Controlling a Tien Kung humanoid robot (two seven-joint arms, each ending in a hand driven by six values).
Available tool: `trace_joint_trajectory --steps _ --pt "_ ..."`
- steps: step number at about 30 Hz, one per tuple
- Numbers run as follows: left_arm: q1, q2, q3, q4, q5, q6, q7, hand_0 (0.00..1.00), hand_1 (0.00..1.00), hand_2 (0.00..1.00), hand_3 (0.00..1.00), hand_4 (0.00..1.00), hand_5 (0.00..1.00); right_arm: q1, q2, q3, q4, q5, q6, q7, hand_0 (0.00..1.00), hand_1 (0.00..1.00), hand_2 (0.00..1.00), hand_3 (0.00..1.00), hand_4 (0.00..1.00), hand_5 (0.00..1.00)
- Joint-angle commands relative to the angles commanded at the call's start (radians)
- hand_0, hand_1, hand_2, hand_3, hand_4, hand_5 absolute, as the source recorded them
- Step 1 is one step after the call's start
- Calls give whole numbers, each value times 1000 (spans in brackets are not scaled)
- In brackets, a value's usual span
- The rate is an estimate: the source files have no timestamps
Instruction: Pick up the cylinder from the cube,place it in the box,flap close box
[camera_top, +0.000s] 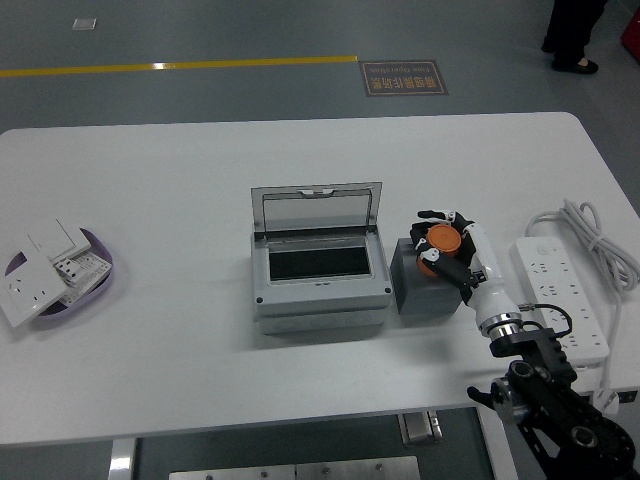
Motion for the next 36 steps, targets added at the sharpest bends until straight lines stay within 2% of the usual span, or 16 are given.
trace_joint_trajectory --steps 1,2,7,8,13,14,17,23,30,36 --pt "-1 0 -1 0 -1 0 -1 633 658 575 657 706 307 0 0 0 -1 1 0 0 677 612 531 571 570 2" --pt "-1 1 -1 0 -1 0 -1 633 659 576 658 705 304 0 -1 0 -1 2 0 0 696 573 490 516 307 2" --pt "-3 4 -1 0 -1 -1 -3 633 659 576 658 705 304 1 0 -2 -2 4 -2 2 696 573 490 516 307 2" --pt "-3 4 0 0 -1 -1 -2 632 659 576 657 707 303 2 0 -3 -2 3 -2 2 503 487 419 418 2 2" --pt "-3 3 0 0 3 -2 -1 632 659 576 657 707 303 2 1 -7 -1 3 -7 3 503 487 419 418 2 2" --pt "-3 3 0 0 5 -2 0 632 659 577 659 707 305 2 1 -8 0 2 -9 3 464 469 402 389 2 2" --pt "-3 4 0 0 8 -3 1 632 659 577 659 707 305 2 0 -10 4 -1 -13 2 464 469 402 389 2 2" --pt "1 4 -4 0 18 -3 6 632 658 577 658 708 304 0 0 -6 34 -23 -29 0 455 466 398 383 2 2" --pt "1 2 -4 0 21 -3 7 632 658 578 659 709 306 2 -16 -10 115 -70 -58 -21 447 454 390 362 2 2" --pt "4 1 -6 0 25 -3 9 633 658 578 659 711 309 36 -36 -71 203 -166 -95 -100 448 450 388 350 3 2"
